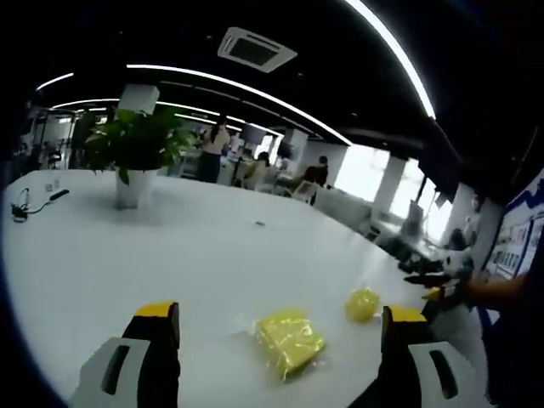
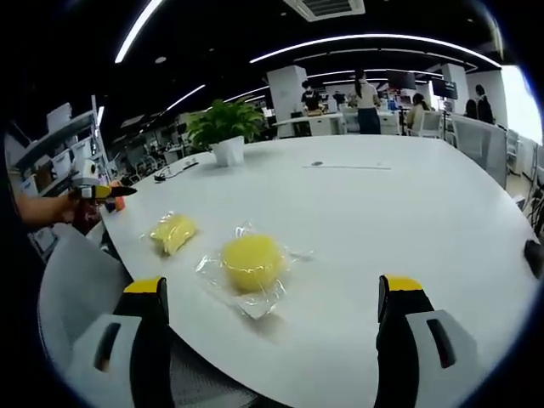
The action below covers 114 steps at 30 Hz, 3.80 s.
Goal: Compare the silicone blocks by pressing each to a similar depth, holding the contact briefly, and releasing to observe deformation and rebound differences across the visible hardness samples.
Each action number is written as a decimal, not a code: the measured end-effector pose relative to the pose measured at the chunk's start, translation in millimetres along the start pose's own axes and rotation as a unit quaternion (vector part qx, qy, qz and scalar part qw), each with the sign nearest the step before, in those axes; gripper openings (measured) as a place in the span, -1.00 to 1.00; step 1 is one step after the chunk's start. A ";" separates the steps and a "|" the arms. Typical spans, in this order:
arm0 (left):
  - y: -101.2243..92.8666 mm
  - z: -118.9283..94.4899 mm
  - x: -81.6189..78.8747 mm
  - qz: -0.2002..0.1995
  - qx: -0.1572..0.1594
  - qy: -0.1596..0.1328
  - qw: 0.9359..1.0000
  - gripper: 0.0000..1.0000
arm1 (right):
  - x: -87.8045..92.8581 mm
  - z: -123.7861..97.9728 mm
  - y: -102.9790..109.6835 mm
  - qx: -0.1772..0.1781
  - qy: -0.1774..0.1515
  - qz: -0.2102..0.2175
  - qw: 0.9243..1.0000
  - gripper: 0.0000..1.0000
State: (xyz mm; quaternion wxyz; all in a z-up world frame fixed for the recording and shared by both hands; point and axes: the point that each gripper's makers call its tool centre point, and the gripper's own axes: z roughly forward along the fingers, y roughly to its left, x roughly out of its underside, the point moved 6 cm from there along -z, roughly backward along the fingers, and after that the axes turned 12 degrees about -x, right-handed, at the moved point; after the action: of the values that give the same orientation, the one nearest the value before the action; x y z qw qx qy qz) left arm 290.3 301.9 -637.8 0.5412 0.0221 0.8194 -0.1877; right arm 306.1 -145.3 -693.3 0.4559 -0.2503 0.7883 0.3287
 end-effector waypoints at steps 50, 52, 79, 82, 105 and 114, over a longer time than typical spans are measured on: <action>-79.4 139.1 -6.2 -0.005 0.124 0.100 0.987 0.97 | 0.5 -3.2 -3.6 0.025 -0.019 0.021 0.999 0.93; -82.4 143.5 -2.0 0.000 0.124 0.102 0.987 0.98 | 0.7 -4.0 -2.8 0.026 -0.019 0.022 0.999 0.93; -107.0 199.3 44.5 -0.063 0.125 0.161 0.977 0.84 | 8.7 -11.2 -2.8 0.034 -0.022 0.036 0.999 0.93; -109.4 203.6 47.9 -0.081 0.129 0.168 0.974 0.81 | 9.7 -12.2 -2.8 0.035 -0.019 0.037 0.999 0.93; -139.0 219.6 72.4 -0.148 0.172 0.221 0.949 0.46 | 10.1 -11.9 -5.9 0.036 -0.018 0.042 0.998 0.93; -141.6 226.5 73.7 -0.219 0.173 0.250 0.927 0.07 | 12.0 -11.0 -4.2 0.035 -0.018 0.047 0.998 0.93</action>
State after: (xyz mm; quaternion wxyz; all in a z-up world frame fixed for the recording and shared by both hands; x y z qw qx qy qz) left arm 424.9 83.1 -741.5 0.2520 -0.0189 0.8674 -0.4286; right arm 297.5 -157.4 -701.0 0.4625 -0.1905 0.8020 0.3266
